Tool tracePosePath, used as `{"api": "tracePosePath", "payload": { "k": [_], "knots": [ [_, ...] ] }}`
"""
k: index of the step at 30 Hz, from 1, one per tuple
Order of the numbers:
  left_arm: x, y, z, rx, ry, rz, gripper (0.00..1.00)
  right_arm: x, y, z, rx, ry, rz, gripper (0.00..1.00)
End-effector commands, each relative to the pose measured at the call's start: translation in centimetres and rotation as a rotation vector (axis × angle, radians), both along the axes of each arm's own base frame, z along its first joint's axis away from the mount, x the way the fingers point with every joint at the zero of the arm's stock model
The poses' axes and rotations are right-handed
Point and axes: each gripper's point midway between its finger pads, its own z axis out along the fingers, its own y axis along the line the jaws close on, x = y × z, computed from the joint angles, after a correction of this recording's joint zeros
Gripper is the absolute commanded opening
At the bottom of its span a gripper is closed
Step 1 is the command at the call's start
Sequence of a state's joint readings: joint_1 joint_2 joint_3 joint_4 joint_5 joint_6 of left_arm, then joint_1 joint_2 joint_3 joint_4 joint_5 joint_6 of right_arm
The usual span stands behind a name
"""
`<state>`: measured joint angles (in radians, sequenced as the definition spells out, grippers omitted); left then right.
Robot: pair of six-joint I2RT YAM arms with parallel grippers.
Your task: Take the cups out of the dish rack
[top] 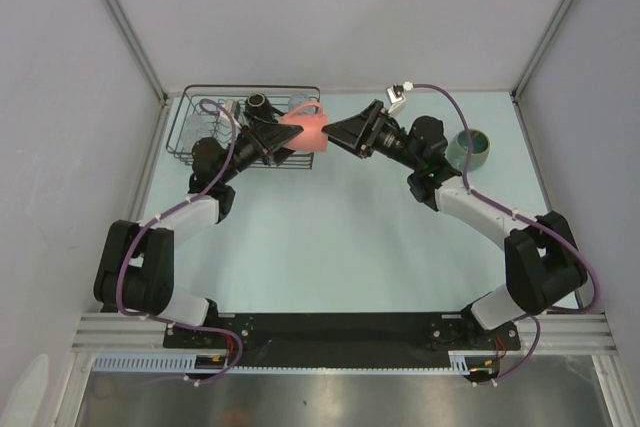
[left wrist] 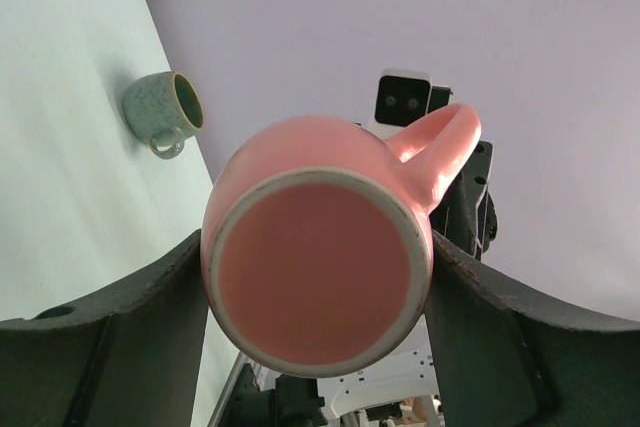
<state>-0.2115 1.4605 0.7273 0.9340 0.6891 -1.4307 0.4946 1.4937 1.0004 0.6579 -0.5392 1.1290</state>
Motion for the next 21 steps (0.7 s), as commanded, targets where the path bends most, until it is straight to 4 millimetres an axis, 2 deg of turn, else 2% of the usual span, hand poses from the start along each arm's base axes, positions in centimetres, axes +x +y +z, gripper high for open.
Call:
{"api": "tracePosePath", "payload": {
  "k": [1, 14, 19, 20, 21],
  "knots": [
    [-1.8, -0.1, 4.9, -0.061, -0.178, -0.035, 0.00, 0.0, 1.0, 3.2, 0.054, -0.094, 0.022, 0.74],
    [-2.5, -0.7, 4.6, -0.063, -0.169, -0.066, 0.01, 0.1, 3.7, 2.8, 0.092, -0.089, 0.113, 0.70],
    [-2.8, -0.9, 4.2, -0.065, -0.159, -0.075, 0.00, -0.5, 4.6, 2.2, 0.101, -0.079, 0.158, 0.50],
    [-2.8, -1.0, 4.0, -0.065, -0.155, -0.078, 0.00, -0.6, 4.6, 2.3, 0.103, -0.082, 0.162, 0.41],
    [-2.8, -1.0, 4.0, -0.066, -0.155, -0.078, 0.01, -0.7, 4.6, 2.2, 0.103, -0.079, 0.167, 0.37]
  ]
}}
